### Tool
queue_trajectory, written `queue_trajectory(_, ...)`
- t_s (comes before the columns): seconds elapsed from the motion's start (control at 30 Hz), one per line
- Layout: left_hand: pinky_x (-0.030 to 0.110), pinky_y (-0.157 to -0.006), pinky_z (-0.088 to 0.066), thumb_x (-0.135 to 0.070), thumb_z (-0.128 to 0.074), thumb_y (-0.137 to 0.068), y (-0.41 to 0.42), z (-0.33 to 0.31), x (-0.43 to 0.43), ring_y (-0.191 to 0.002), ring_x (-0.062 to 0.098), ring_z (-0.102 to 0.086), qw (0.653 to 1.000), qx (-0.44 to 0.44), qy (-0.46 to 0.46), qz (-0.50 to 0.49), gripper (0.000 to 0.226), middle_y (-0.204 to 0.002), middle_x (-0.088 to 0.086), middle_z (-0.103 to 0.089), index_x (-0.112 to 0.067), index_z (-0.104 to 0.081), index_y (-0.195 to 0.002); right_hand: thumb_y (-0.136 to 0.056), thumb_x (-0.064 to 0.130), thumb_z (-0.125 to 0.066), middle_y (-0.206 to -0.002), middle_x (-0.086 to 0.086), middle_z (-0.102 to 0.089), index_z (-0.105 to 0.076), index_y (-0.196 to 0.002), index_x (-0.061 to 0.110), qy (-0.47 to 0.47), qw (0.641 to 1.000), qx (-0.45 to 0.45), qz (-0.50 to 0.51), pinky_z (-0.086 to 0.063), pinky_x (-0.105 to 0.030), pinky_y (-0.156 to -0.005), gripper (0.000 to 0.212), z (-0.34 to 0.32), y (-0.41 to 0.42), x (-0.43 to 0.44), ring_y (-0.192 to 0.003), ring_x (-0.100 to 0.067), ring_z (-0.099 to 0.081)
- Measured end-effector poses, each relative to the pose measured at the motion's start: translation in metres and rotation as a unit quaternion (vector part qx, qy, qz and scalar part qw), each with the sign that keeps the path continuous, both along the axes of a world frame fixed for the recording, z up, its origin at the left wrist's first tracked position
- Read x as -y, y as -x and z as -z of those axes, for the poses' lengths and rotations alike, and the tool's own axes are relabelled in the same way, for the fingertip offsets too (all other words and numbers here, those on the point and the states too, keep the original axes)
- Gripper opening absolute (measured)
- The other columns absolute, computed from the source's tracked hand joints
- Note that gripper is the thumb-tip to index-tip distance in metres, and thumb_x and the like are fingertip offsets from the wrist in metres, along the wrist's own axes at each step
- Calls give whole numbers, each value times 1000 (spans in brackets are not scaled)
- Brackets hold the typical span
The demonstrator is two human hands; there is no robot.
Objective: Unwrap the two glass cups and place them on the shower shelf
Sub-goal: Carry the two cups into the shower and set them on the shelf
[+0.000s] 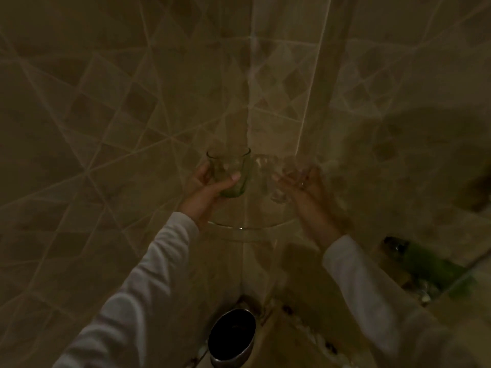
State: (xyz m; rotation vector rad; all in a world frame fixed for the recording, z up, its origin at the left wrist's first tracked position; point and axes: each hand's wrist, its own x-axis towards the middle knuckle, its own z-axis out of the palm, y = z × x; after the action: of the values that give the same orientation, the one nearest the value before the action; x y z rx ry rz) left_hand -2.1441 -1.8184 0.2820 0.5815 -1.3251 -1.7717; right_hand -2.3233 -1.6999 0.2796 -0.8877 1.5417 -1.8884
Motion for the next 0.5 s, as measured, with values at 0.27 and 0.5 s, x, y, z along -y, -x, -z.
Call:
queue_trajectory(0.27, 42, -92, -55, -30, -94, -59, 56, 29, 30, -112, 17, -63, 939, 140, 141, -281, 77, -122, 0, -67, -21, -59, -126, -51, 53, -93, -115, 10, -66, -52, -122, 45, -33, 990, -138, 12, -59, -29, -89, 82, 34, 43, 86, -100, 0, -67)
queue_trajectory(0.5, 20, -72, -54, -36, -95, -50, 71, 46, 37, -92, 1, -63, 871, 227, 210, -382, 72, -105, -11, -66, -25, -61, -112, -53, 54, -91, -113, 17, -65, -54, -119, 51, -40, 976, -212, 14, -48, -7, -86, 75, 56, 51, 114, -105, -2, -64)
